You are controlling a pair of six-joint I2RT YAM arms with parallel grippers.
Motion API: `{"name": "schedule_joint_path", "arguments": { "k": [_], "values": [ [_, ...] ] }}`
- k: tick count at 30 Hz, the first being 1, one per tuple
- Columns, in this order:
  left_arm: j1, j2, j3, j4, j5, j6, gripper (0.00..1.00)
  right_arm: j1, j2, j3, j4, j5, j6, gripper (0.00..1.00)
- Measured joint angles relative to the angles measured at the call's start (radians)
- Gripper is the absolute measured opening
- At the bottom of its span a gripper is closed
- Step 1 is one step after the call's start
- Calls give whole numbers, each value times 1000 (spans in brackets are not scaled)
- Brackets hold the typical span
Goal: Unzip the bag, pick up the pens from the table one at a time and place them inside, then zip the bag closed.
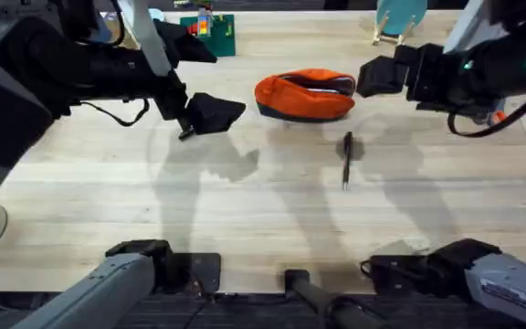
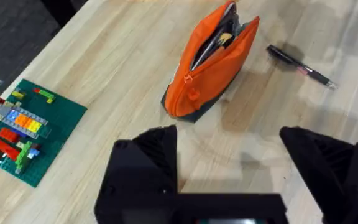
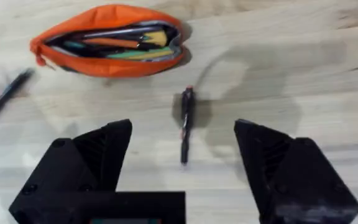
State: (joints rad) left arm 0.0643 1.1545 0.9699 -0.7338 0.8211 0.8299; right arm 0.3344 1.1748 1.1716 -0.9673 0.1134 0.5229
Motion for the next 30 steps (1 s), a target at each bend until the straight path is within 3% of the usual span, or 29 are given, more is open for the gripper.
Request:
{"name": "schedule_joint_path", "arguments": {
  "k": [18,30],
  "values": [
    [0,0,0,0,0,0,993,67,65,-261,187,-58,170,996],
    [0,0,0,0,0,0,993,67,227,-295,217,-58,233,996]
  ]
}}
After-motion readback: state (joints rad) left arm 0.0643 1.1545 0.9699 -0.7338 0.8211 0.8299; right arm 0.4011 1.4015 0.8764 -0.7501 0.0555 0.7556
